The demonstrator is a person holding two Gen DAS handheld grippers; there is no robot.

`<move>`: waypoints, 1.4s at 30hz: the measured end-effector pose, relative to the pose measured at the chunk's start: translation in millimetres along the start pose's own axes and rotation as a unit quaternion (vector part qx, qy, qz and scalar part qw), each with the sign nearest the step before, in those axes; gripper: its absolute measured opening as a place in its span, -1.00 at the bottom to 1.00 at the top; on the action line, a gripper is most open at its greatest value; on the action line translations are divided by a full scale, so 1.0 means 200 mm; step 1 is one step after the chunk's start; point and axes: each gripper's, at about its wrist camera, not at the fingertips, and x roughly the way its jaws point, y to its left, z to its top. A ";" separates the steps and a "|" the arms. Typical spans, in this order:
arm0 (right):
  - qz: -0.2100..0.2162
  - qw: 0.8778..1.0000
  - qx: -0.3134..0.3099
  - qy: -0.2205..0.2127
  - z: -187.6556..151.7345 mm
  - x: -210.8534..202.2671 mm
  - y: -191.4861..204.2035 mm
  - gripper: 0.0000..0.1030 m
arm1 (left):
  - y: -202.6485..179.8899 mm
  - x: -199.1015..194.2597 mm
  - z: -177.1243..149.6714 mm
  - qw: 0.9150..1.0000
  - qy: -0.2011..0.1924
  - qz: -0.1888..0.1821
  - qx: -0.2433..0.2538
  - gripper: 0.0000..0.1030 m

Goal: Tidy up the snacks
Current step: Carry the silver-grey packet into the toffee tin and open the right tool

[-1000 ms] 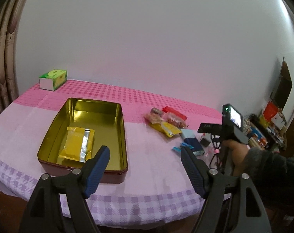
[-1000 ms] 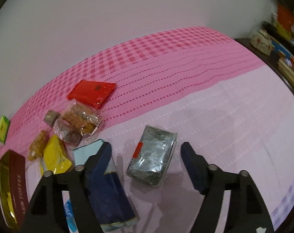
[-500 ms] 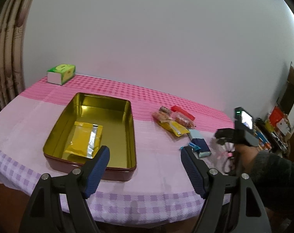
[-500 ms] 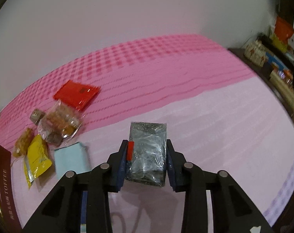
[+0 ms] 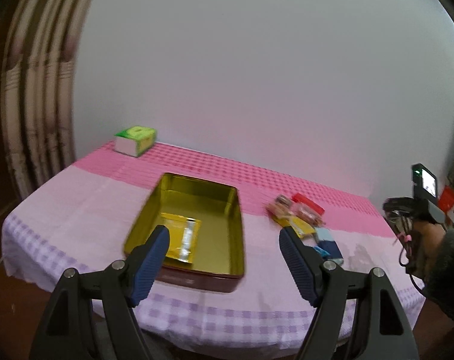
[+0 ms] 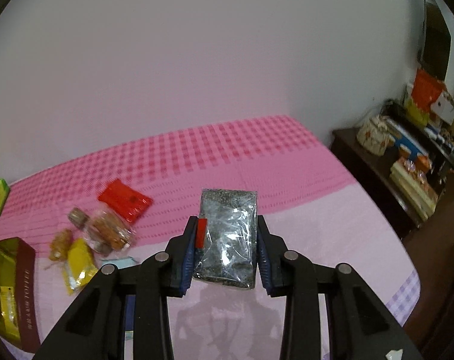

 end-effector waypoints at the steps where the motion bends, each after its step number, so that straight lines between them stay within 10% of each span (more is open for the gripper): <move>1: 0.002 1.000 -0.002 -0.003 0.01 -0.02 0.02 -0.38 | 0.03 -0.02 0.01 1.000 -0.003 0.007 -0.008 0.50; 21: 0.095 0.987 -0.122 -0.040 -0.06 -0.39 0.77 -0.38 | 0.39 -0.16 0.10 0.990 -0.043 0.118 -0.068 0.50; 42: 0.138 0.969 -0.204 -0.028 -0.24 -0.43 1.32 -0.38 | 0.51 -0.11 0.08 0.985 -0.027 0.132 -0.104 0.50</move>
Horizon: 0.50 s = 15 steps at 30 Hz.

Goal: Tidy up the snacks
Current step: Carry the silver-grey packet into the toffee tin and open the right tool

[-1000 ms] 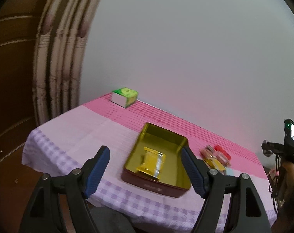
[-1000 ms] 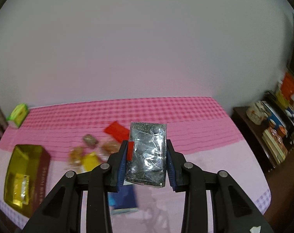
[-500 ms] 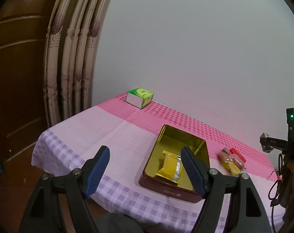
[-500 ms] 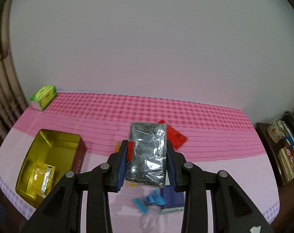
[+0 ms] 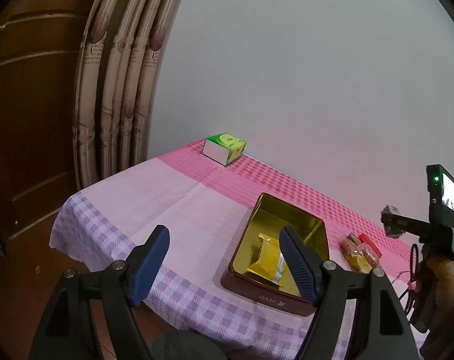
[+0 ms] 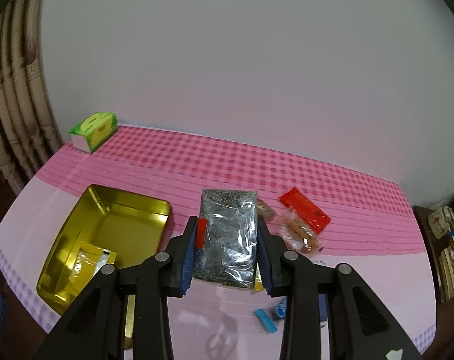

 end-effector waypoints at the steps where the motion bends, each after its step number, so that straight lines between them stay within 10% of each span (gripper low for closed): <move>1: 0.002 1.000 -0.004 0.001 0.00 0.01 0.03 -0.38 | 0.00 0.00 0.00 1.000 0.000 0.000 -0.002 0.50; 15: 0.042 0.997 -0.054 0.028 -0.01 0.15 0.41 -0.38 | 0.07 0.06 -0.01 1.000 0.015 0.007 -0.023 0.50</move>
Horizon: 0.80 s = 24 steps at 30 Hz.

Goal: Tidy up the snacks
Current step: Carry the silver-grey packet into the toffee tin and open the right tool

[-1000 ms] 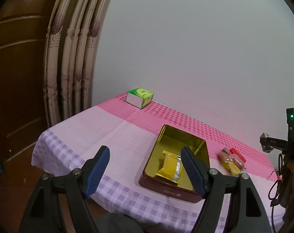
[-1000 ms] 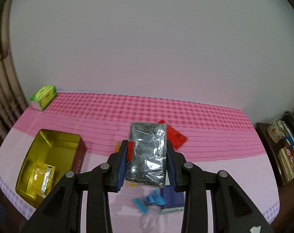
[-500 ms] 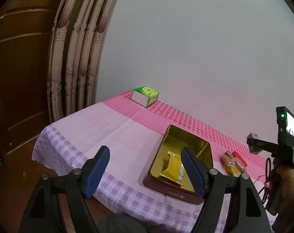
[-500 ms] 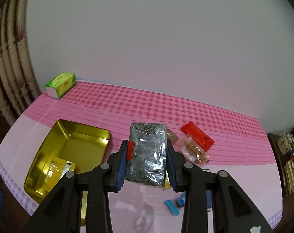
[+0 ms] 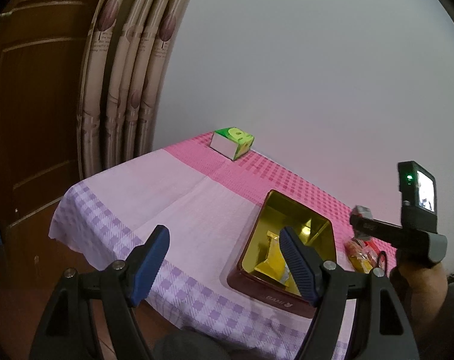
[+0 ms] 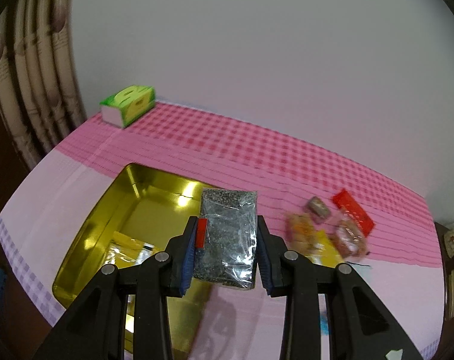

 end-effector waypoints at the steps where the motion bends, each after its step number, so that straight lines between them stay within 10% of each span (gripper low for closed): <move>1: 0.003 1.000 -0.004 0.002 0.00 0.02 0.03 -0.38 | 0.00 0.01 0.00 1.000 0.002 0.000 -0.001 0.50; 24: 0.032 0.994 -0.038 0.097 -0.01 0.49 0.36 -0.37 | 0.07 0.11 0.00 0.999 0.037 -0.003 -0.029 0.50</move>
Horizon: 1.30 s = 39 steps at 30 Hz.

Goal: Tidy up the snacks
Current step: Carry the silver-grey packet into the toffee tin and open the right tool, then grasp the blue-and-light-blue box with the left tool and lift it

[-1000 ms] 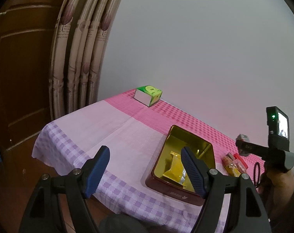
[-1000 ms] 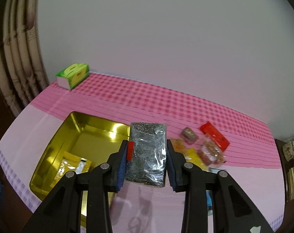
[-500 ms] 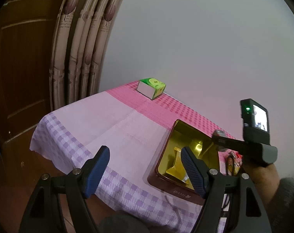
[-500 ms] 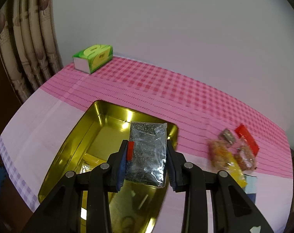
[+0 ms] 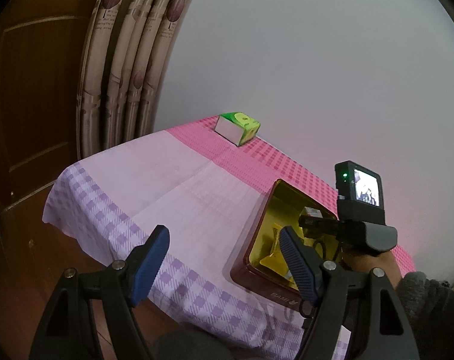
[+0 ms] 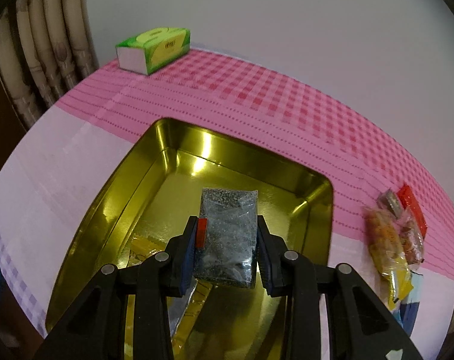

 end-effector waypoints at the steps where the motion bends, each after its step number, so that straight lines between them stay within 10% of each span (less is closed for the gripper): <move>1: 0.001 1.000 0.001 0.004 0.00 0.02 0.00 -0.37 | 0.00 0.00 0.00 1.000 0.001 0.000 -0.001 0.50; 11: 0.044 0.997 0.046 0.032 0.00 0.12 -0.06 -0.26 | 0.00 0.01 -0.01 1.000 0.005 -0.002 -0.001 0.50; 18: 0.095 0.993 0.060 -0.044 -0.07 -0.20 -0.21 0.14 | -0.03 0.00 -0.02 1.000 0.002 -0.004 0.011 0.50; 26: 0.011 0.981 0.166 -0.100 -0.64 -0.51 -0.95 0.47 | -0.26 0.02 -0.12 0.994 0.031 -0.060 0.088 0.50; 33: -0.112 0.937 0.320 -0.079 -1.32 -0.61 -1.70 0.48 | -0.80 0.11 -0.47 0.955 0.091 -0.153 0.236 0.50; 39: -0.097 0.898 0.420 -0.088 -1.63 -0.63 -1.98 0.49 | -1.33 0.29 -0.74 0.920 0.157 -0.208 0.293 0.50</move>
